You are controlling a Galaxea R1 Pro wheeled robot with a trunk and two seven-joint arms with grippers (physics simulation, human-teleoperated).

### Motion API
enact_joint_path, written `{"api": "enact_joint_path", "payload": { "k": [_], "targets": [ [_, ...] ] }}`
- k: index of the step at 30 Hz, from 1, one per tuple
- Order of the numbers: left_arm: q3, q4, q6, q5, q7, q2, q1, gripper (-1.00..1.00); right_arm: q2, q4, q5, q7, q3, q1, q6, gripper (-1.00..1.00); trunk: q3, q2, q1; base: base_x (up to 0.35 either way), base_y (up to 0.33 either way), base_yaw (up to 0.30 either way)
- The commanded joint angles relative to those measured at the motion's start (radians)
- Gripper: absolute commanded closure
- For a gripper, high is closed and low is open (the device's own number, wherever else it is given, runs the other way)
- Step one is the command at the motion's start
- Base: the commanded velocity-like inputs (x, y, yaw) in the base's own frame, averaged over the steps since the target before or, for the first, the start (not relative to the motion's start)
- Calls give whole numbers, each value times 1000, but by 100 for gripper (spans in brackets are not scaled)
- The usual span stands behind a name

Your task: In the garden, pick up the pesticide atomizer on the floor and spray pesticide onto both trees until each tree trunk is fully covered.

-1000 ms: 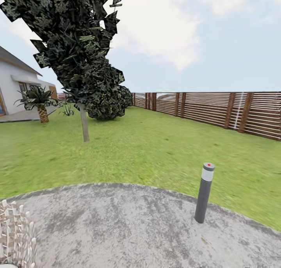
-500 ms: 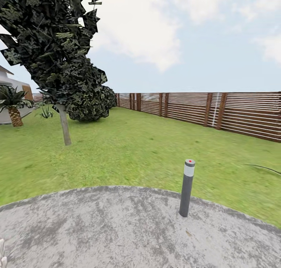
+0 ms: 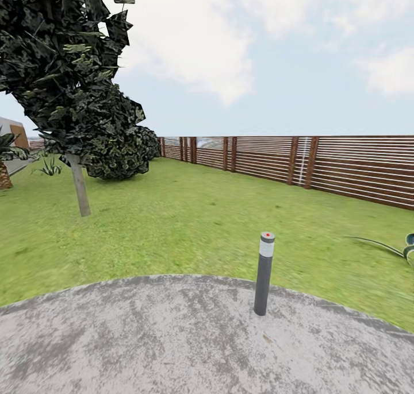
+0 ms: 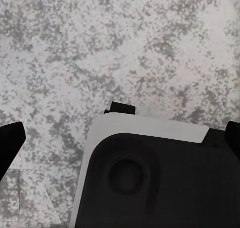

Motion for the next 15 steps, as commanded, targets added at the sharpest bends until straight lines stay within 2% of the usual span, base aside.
{"api": "enact_joint_path", "payload": {
  "k": [1, 15],
  "targets": [
    [1, 1, -3, 3, 0, 0, -1, -100, 0, -1, 0, -1, -3, 0, -2, -100, -1, -1, 0, 0, 0, -11],
    [1, 1, -3, 2, 0, 0, -1, -100, 2, -1, 0, -1, 3, 0, -3, -100, -1, -1, 0, 0, 0, -1]
  ]
}}
